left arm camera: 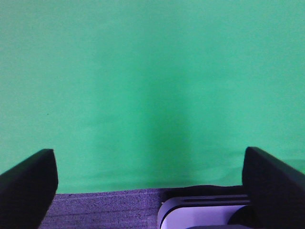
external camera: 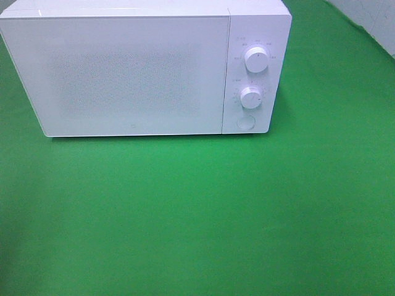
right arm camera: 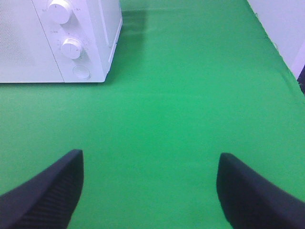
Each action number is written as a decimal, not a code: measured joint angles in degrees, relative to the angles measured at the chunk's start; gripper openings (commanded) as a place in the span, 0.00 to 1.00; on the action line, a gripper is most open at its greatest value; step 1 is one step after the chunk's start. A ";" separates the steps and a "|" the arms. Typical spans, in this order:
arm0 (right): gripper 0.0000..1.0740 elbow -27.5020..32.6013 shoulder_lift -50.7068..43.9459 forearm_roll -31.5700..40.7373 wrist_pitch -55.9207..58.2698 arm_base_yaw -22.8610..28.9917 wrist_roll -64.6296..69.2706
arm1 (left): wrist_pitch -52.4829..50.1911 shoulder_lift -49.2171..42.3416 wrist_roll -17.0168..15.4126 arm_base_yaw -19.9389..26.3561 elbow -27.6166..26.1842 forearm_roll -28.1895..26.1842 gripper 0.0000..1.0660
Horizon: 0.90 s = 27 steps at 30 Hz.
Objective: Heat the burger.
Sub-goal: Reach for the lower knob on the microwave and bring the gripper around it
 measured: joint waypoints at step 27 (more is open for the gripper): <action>0.69 0.00 0.00 0.00 0.00 0.00 0.00 | 2.46 -28.48 0.00 0.06 1.38 -2.92 0.92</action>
